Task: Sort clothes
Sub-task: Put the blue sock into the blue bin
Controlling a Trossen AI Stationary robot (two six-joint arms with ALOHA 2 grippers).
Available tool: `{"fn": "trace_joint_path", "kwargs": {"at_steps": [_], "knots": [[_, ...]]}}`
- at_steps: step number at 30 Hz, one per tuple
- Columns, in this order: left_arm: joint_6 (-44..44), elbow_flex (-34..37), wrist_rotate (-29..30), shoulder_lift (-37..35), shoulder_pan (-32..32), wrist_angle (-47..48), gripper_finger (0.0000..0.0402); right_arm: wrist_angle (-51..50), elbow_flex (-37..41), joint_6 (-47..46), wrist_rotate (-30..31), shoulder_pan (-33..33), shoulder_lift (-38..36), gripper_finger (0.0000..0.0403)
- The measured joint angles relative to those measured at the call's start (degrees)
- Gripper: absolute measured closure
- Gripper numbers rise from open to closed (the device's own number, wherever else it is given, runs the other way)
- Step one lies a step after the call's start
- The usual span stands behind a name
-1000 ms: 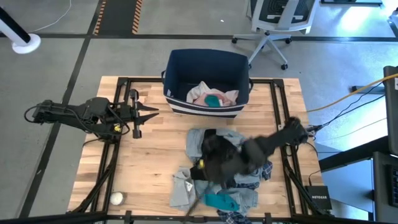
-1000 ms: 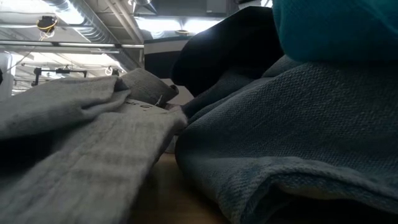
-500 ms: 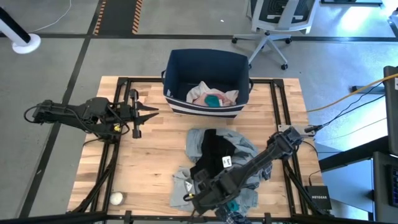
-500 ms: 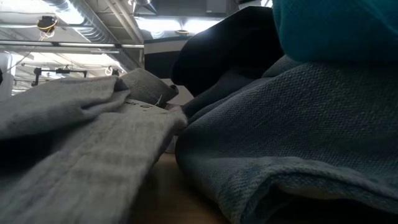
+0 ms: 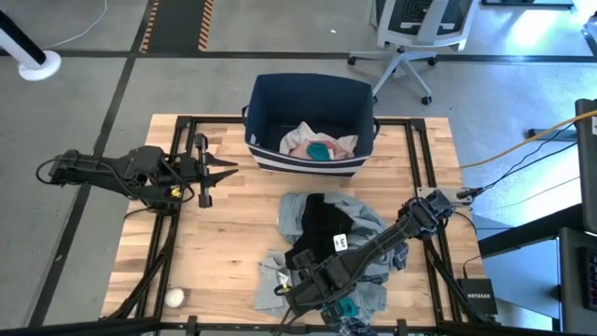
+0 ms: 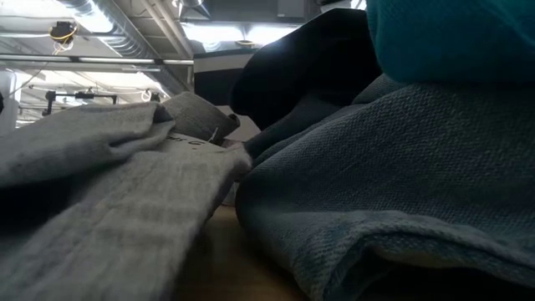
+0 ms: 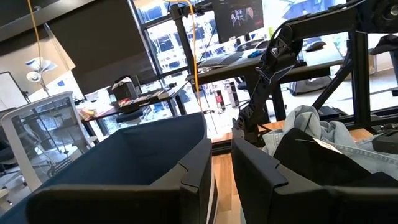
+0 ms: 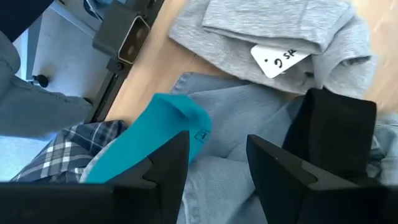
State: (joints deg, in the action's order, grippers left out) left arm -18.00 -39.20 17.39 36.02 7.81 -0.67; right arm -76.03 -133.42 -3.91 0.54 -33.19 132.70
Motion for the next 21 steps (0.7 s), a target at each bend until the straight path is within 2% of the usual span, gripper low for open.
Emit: {"fn": "trace_joint_path", "kwargs": {"at_steps": [21], "knots": [[0.4,0.0,0.0,0.0,0.0,0.0,0.0343,-0.8,0.0,-0.1,-1.4,0.2,4.4,0.0224]]}}
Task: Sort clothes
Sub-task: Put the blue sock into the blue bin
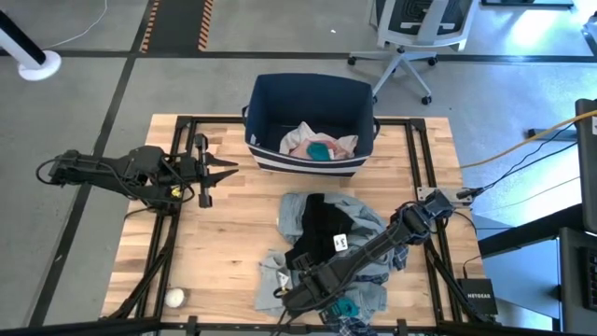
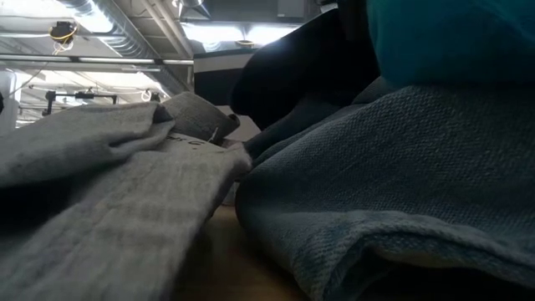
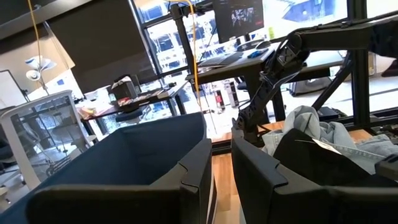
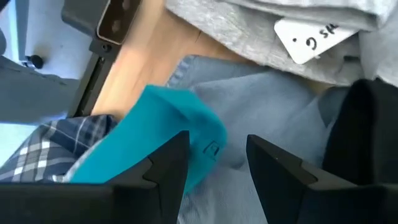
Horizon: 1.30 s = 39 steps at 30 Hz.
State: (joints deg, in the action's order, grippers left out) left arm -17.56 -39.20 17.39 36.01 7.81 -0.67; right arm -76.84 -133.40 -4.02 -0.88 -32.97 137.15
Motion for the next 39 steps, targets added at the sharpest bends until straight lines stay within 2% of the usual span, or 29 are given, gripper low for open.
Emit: {"fn": "trace_joint_path", "kwargs": {"at_steps": [6,9,21,27,32,39], "knots": [[0.1,0.0,0.0,0.0,0.0,0.0,0.0343,-0.2,0.0,0.1,-0.5,0.0,0.1,0.0227],[0.2,0.0,0.0,0.0,0.0,0.0,0.0343,-0.2,0.0,-0.1,-1.7,0.0,0.1,0.0244],[0.2,0.0,0.0,0.0,0.0,0.0,0.0343,0.3,0.0,2.5,0.3,0.0,0.1,0.0391],[0.2,0.0,0.0,0.0,0.0,0.0,0.0343,-1.3,0.0,3.2,4.4,0.0,-0.8,0.0382],[0.2,0.0,0.0,0.0,0.0,0.0,0.0343,-1.4,0.0,3.3,8.0,0.0,-4.2,0.0396],[0.2,0.0,0.0,0.0,0.0,0.0,0.0343,-1.6,0.0,3.1,17.1,0.0,-10.1,0.0388]]}}
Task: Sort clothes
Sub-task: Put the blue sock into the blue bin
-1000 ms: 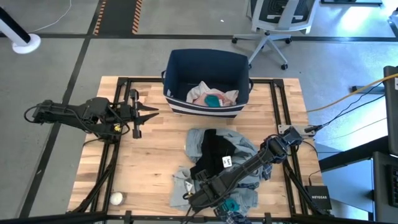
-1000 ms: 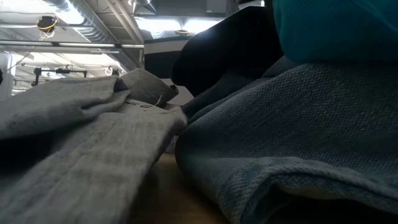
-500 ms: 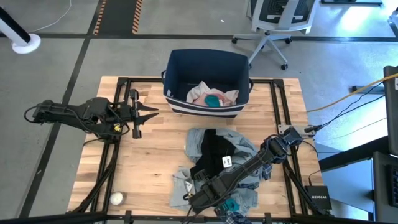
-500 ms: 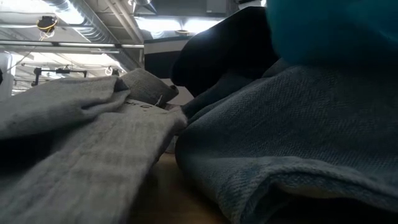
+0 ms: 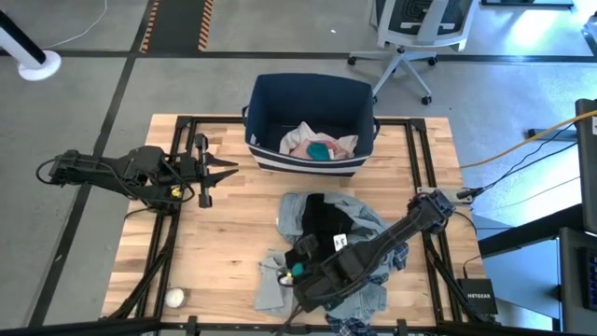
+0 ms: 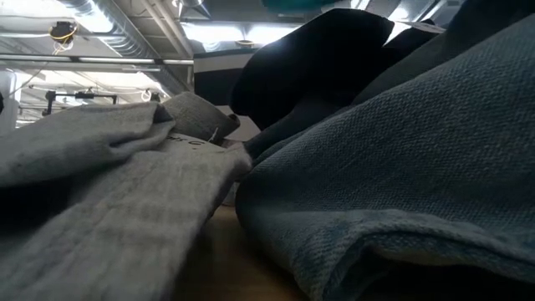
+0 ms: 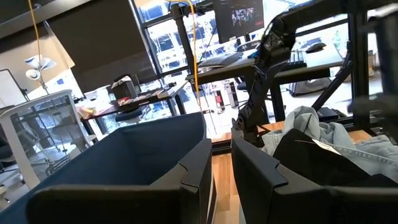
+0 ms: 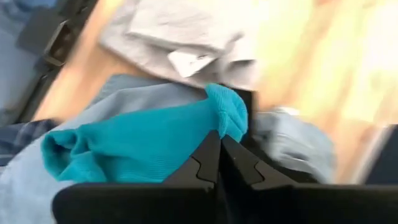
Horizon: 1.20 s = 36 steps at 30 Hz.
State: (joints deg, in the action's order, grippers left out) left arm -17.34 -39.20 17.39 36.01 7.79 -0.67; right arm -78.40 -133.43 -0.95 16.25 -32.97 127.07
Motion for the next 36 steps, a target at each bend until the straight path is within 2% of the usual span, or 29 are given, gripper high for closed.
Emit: {"fn": "trace_joint_path", "kwargs": {"at_steps": [10,19,28,36], "knots": [[0.0,0.0,0.0,0.0,0.0,0.0,0.0343,-0.3,0.0,1.6,17.8,0.4,-8.6,0.0388],[0.0,0.0,0.0,0.0,0.0,0.0,0.0343,-1.3,0.0,7.6,26.0,5.5,-15.1,0.0387],[0.0,0.0,0.0,0.0,0.0,0.0,0.0343,-1.2,0.0,17.8,31.8,18.2,-19.3,0.0386],[-0.5,0.0,0.0,0.0,0.0,0.0,0.0343,-1.0,0.0,21.1,29.7,32.7,-19.7,0.0386]]}}
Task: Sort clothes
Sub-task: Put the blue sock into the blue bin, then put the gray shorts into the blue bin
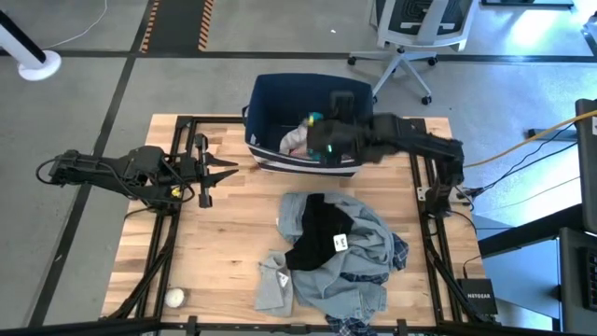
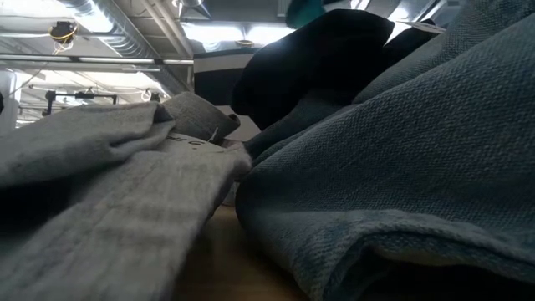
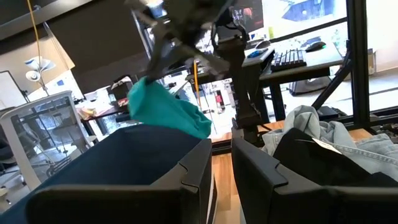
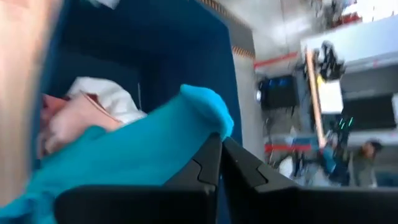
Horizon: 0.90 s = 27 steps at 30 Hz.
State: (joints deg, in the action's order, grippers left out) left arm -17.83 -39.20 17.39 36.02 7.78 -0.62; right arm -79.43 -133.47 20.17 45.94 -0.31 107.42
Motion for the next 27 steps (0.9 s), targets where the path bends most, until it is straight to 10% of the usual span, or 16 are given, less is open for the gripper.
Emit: {"fn": "trace_joint_path", "kwargs": {"at_steps": [14,27], "knots": [[1.2,0.0,0.0,0.0,0.0,0.0,0.0343,0.2,0.0,-11.0,-21.5,13.8,0.9,0.0386],[1.3,0.0,0.0,0.0,0.0,0.0,0.0343,0.1,0.0,-11.0,-21.1,13.8,2.5,0.0270]]}}
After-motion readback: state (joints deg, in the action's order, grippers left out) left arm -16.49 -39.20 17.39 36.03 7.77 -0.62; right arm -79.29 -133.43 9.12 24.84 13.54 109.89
